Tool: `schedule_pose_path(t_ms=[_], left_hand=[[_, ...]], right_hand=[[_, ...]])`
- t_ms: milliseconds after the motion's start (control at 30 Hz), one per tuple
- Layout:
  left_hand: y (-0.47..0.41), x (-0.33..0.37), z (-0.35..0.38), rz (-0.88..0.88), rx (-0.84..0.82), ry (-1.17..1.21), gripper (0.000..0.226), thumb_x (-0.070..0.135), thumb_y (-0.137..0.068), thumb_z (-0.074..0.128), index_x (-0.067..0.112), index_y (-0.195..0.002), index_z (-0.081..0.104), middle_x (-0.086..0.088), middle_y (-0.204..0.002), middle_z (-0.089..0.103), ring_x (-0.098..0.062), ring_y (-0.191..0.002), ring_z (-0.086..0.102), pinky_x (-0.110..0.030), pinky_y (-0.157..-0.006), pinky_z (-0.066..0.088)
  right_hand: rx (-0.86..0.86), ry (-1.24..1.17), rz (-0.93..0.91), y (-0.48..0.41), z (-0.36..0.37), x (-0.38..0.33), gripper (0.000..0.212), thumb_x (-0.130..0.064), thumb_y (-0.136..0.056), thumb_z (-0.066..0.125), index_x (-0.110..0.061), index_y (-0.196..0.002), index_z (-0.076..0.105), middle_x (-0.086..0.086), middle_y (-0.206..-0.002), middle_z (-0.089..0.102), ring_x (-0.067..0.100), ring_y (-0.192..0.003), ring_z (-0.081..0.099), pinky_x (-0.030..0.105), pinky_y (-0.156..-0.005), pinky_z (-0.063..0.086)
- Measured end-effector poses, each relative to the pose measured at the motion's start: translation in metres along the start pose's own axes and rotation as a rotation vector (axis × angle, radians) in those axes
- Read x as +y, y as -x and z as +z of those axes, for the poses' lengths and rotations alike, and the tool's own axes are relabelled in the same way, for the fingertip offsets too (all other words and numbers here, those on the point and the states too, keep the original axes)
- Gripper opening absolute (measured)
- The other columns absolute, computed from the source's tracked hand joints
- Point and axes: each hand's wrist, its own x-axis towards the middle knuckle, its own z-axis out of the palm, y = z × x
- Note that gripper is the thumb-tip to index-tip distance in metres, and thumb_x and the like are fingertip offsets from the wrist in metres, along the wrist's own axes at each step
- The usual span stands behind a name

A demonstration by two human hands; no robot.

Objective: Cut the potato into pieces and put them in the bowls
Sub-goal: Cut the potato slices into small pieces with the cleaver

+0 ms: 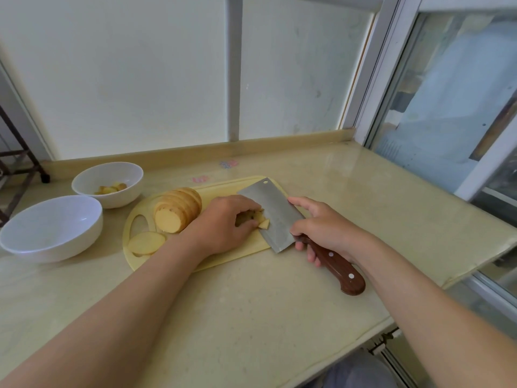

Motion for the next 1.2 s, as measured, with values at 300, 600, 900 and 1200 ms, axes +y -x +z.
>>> schedule_pose_path(t_ms=[300, 600, 900, 1200], left_hand=[[-0.016, 0.033, -0.016, -0.367, -0.352, -0.371, 0.028, 0.011, -0.089, 0.049, 0.013, -0.114, 0.058, -0.003, -0.107, 0.054, -0.023, -0.099, 0.052, -0.03, -0.079, 0.044], [-0.009, 0.022, -0.007, -0.369, -0.099, -0.193, 0.009, 0.011, -0.088, 0.063, 0.012, -0.089, 0.072, -0.003, -0.087, 0.069, -0.022, -0.085, 0.06, -0.039, -0.082, 0.052], [-0.009, 0.029, 0.0, -0.36, 0.039, -0.041, 0.026, 0.007, -0.087, 0.063, 0.025, -0.076, 0.048, 0.004, -0.077, 0.049, -0.015, -0.075, 0.044, -0.045, -0.086, 0.051], [-0.005, 0.039, -0.001, -0.44, -0.087, -0.205, 0.043, 0.034, -0.091, 0.053, 0.013, -0.129, 0.057, -0.005, -0.123, 0.053, -0.025, -0.115, 0.049, -0.036, -0.095, 0.043]], right_hand=[[0.007, -0.049, 0.009, -0.004, 0.0, 0.005, 0.075, -0.001, -0.093, 0.053, -0.038, -0.156, 0.038, 0.008, -0.06, 0.062, 0.025, -0.043, 0.053, 0.028, -0.042, 0.046], [0.014, -0.061, 0.008, -0.005, 0.002, 0.006, 0.074, -0.002, -0.091, 0.053, -0.039, -0.154, 0.039, 0.008, -0.061, 0.062, 0.024, -0.042, 0.053, 0.027, -0.043, 0.045], [0.013, -0.074, 0.012, -0.004, 0.001, 0.006, 0.073, -0.002, -0.092, 0.054, -0.04, -0.153, 0.041, 0.009, -0.062, 0.062, 0.025, -0.044, 0.053, 0.028, -0.043, 0.045], [0.019, -0.084, 0.022, -0.002, 0.001, 0.004, 0.073, -0.002, -0.092, 0.054, -0.039, -0.154, 0.041, 0.009, -0.062, 0.063, 0.024, -0.043, 0.054, 0.027, -0.042, 0.045]])
